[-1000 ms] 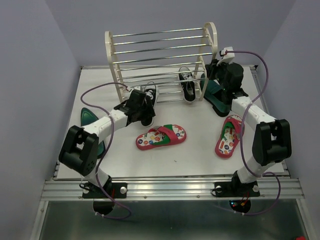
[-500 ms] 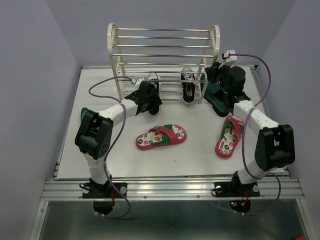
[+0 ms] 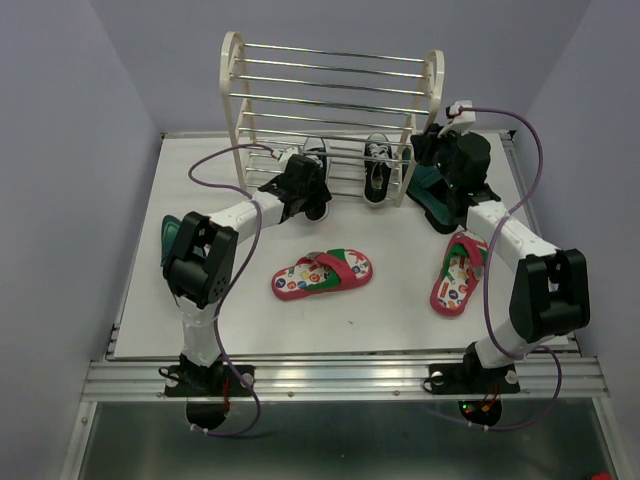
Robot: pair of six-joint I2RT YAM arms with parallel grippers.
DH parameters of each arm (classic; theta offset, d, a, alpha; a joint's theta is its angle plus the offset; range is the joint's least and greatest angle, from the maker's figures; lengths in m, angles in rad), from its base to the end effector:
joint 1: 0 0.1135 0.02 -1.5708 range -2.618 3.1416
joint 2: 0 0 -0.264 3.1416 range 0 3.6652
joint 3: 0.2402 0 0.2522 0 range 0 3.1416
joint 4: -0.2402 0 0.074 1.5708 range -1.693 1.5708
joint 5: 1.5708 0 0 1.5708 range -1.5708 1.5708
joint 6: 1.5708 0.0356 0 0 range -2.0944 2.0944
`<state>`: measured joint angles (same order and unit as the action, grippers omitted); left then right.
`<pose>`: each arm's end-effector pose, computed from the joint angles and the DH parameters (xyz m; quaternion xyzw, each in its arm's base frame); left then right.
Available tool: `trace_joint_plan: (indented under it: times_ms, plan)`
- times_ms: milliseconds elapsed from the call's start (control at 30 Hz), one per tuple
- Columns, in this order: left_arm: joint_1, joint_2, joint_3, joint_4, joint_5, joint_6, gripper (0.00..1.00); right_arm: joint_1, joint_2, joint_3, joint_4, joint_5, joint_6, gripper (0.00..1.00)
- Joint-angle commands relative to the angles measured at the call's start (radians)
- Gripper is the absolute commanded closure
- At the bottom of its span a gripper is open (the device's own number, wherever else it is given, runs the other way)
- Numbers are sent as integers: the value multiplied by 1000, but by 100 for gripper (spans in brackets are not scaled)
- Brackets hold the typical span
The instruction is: Place and organize the shoes onto the shoe shelf
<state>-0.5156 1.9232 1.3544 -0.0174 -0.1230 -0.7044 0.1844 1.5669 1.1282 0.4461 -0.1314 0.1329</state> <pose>0.3857 -0.2136 0.2194 -0.1118 0.8729 -0.2259 0.4177 0.3683 0.0734 0.3286 -0.0647 0.7015 0.1576 0.6920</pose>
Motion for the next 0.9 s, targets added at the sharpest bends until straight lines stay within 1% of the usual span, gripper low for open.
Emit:
trace_joint_plan:
  times_ms: [0, 233, 400, 467, 633, 800, 867]
  plan:
    - [-4, 3, 49, 105, 11, 69, 100, 9, -59, -13, 78, -30, 174, 99]
    - [-6, 25, 26, 217, 11, 129, 100, 9, -64, -22, 77, -13, 194, 99]
    - [-6, 4, -64, 355, -3, 151, 100, 9, -68, -34, 78, -4, 192, 99]
    - [-6, 2, -70, 391, 2, 164, 100, 9, -70, -39, 77, 1, 195, 99]
    - [-6, 17, -52, 381, 5, 169, 100, 9, -80, -45, 69, 6, 201, 99]
    - [-6, 2, -58, 376, 5, 132, 100, 18, -87, -45, 59, 7, 189, 99]
    - [-8, -4, -54, 376, 16, 123, 97, 27, -80, -48, 57, 9, 189, 99]
